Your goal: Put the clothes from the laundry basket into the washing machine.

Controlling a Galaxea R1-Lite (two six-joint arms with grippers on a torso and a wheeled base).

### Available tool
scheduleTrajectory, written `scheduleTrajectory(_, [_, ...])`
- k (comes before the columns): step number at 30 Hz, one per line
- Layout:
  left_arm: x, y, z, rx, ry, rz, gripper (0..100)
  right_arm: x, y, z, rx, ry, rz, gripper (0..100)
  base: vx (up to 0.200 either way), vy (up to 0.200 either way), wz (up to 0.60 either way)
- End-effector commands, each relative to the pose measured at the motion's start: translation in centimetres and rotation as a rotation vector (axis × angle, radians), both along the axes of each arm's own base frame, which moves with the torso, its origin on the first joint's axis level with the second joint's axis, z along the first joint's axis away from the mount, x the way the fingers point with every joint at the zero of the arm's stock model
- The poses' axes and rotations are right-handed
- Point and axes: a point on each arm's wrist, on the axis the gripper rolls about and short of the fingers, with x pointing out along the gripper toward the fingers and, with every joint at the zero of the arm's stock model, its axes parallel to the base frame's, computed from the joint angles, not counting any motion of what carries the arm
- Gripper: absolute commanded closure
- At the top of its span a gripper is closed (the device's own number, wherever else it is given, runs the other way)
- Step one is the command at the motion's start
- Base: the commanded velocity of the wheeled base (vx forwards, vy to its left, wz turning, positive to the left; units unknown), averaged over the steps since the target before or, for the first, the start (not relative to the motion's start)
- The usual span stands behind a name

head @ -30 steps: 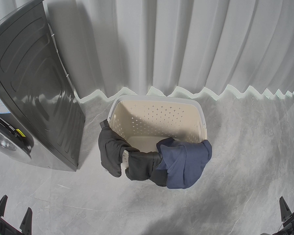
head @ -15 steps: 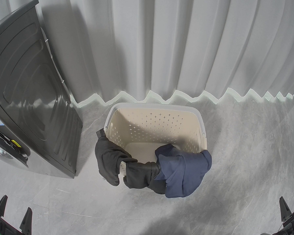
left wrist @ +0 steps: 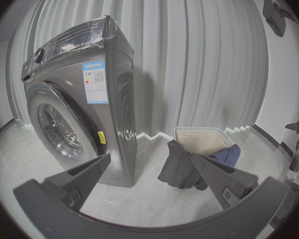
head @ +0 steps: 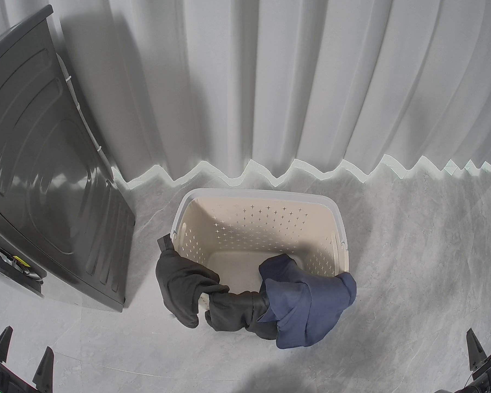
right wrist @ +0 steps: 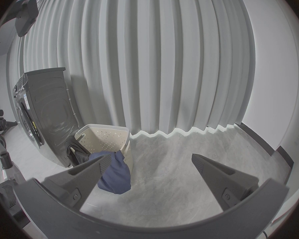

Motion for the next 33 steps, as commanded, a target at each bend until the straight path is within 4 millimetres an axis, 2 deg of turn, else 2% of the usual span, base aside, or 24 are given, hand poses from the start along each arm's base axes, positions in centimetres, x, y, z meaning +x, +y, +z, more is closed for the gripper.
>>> scheduleTrajectory(1, [-0.01, 0.00, -0.49, 0.000, 0.000, -0.001, 0, 0.11, 0.00, -0.45, 0.000, 0.015, 0.000, 0, 0.000, 0.000, 0.00])
scheduleTrajectory(8, [-0.01, 0.00, -0.49, 0.000, 0.000, -0.001, 0, 0.11, 0.00, -0.45, 0.000, 0.015, 0.000, 0, 0.171, 0.000, 0.00])
scheduleTrajectory(17, [-0.01, 0.00, -0.47, 0.000, -0.002, -0.001, 0, 0.11, 0.00, -0.46, 0.000, 0.016, 0.000, 0, 0.000, 0.000, 0.00])
scheduleTrajectory(23, [-0.01, 0.00, -0.49, 0.000, 0.000, -0.001, 0, 0.11, 0.00, -0.45, 0.000, 0.015, 0.000, 0, 0.200, 0.000, 0.00])
scheduleTrajectory(33, [-0.01, 0.00, -0.49, 0.001, 0.000, -0.001, 0, 0.11, 0.00, -0.45, 0.000, 0.015, 0.002, 0, 0.020, 0.000, 0.00])
